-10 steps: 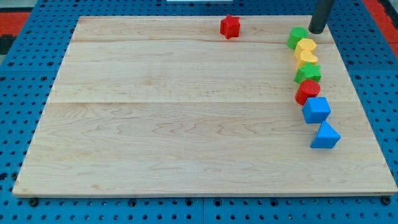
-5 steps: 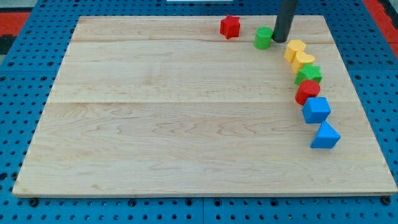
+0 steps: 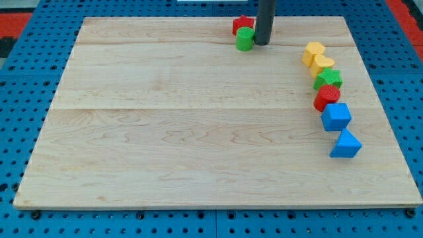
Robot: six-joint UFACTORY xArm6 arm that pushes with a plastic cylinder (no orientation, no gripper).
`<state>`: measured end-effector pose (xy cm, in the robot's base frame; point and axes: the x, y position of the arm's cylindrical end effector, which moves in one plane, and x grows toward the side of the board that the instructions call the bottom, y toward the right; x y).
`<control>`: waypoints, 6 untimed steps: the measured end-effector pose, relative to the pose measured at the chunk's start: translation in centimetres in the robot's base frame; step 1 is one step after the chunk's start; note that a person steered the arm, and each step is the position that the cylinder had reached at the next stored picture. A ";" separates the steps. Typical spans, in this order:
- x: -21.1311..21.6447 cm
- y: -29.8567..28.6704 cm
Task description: Push the green blocks to the bottom of the red star
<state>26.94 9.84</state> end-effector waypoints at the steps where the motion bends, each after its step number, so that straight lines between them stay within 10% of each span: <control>1: 0.1 2.7; 6: 12.5 17.0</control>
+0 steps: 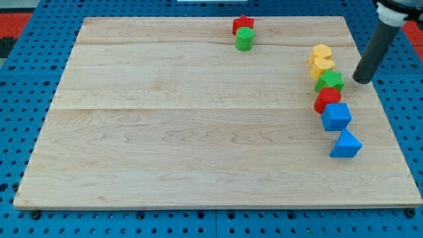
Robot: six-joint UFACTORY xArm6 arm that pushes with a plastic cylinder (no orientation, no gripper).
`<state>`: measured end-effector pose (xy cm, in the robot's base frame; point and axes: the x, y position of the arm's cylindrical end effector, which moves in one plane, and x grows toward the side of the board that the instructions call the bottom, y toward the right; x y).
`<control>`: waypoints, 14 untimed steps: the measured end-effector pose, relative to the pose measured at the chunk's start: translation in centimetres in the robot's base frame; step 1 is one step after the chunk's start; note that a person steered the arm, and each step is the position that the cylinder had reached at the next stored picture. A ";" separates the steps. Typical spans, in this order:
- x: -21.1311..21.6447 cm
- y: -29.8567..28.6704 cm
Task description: Push the green blocks to the bottom of the red star
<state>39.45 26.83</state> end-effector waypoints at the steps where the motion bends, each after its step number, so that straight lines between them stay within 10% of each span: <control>1: 1.6 -1.7; 4: -2.8 -7.3; 8: 5.6 -12.0; 14: -3.9 -18.2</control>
<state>35.60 8.62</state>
